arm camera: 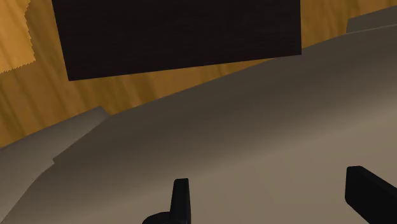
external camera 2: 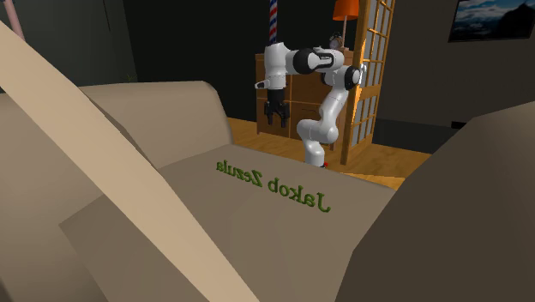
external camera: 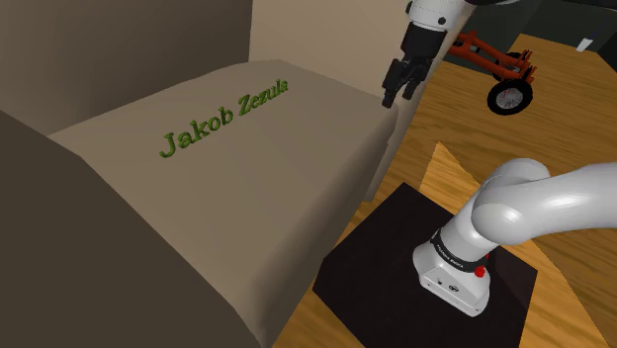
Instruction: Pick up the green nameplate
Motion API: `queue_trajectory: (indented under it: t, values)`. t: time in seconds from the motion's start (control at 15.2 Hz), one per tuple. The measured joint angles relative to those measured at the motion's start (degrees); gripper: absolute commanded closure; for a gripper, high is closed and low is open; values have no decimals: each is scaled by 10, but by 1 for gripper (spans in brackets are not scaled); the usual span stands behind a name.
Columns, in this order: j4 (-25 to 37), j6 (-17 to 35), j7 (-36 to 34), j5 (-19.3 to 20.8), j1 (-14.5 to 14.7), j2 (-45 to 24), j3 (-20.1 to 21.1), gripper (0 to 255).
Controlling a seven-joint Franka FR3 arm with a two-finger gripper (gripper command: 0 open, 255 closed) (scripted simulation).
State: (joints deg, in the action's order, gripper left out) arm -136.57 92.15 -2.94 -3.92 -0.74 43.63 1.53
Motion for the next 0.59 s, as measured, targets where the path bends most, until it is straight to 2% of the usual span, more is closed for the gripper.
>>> queue_trajectory:
  t: [0.2, 0.59]
  values:
    - [6, 18, 2, -2, 6, -18, 7, 0]
    - [64, 97, 15, 0, 27, -127, 37, 0]
